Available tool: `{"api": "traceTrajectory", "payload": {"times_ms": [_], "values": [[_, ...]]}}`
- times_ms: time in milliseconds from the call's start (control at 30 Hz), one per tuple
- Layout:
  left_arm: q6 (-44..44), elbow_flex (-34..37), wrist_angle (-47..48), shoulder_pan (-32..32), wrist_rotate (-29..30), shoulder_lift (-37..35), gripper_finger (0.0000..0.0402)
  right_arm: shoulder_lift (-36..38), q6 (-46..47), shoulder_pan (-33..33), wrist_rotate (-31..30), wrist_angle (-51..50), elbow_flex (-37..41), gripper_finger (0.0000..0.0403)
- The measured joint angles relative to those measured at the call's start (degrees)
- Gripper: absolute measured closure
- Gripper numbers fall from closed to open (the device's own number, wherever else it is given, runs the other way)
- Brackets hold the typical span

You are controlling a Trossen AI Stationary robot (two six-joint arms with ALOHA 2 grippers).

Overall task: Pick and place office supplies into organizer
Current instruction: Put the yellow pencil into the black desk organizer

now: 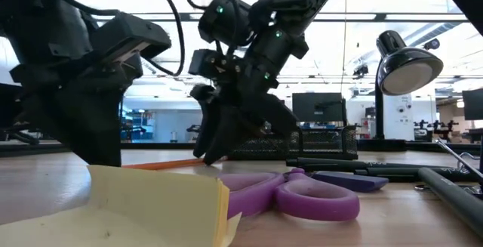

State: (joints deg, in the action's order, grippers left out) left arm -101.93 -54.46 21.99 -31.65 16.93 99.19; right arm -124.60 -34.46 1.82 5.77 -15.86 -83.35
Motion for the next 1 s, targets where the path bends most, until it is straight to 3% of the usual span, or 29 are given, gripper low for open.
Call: {"api": "traceTrajectory", "payload": {"times_ms": [333, 633, 1000], "values": [[-1.43, 0.02, 4.66, -0.60, 0.07, -0.62, 0.0378, -0.13, 16.07, -4.08, 5.11, -2.54, 0.00, 0.0271], [-1.43, -0.02, 6.37, -0.60, 0.23, -0.66, 0.0378, 0.14, 19.28, -2.53, 5.80, -7.49, -0.15, 0.0271], [-1.28, -0.04, 7.63, -0.60, 0.26, -0.78, 0.0378, 2.09, 19.75, 4.96, 6.74, -12.29, 0.12, 0.0271]]}}
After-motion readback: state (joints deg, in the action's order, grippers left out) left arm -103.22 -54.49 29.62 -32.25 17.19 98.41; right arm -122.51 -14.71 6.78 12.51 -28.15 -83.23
